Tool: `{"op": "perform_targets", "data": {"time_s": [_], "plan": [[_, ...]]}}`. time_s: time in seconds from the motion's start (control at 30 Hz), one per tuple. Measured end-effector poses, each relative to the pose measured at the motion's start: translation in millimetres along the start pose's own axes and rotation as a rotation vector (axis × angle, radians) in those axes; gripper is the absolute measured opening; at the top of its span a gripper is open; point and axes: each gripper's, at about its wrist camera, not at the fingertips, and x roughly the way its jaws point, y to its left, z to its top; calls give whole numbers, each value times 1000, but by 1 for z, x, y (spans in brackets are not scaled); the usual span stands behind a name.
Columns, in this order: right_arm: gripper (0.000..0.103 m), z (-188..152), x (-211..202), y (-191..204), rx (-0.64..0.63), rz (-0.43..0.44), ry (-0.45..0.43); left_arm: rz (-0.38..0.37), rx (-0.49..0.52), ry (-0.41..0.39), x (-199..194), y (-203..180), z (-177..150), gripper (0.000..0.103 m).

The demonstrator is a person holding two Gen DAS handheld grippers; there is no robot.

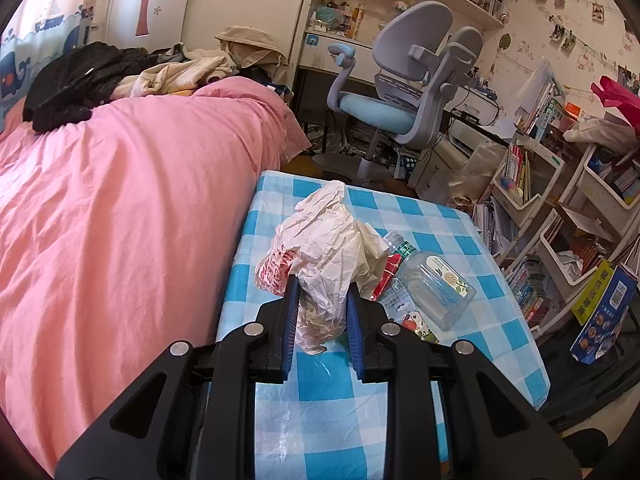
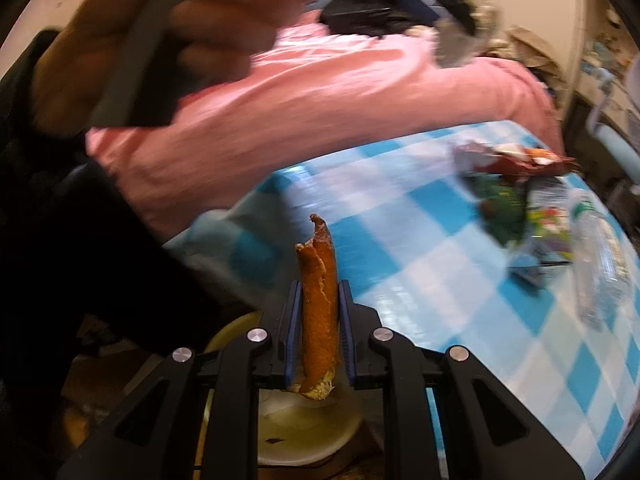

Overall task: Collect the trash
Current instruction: 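Carry the orange peel to the yellow bin and open the right gripper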

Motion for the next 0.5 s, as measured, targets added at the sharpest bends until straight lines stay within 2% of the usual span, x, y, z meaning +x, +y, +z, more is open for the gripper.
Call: {"op": "perform_targets", "data": {"time_s": [0.03,0.1,0.23,0.5], "plan": [[19,-1,5,3,-6,32,24,0,1,0,0,0,0,21],[22,-4,9,12,-48,34,46,0,0,0,0,0,0,21],[34,-4,7,12,-36,31,35,1,1,0,0,0,1,21],[34,0,-3,-1,16,-34,-19,1,2,0,0,0,0,21]]}}
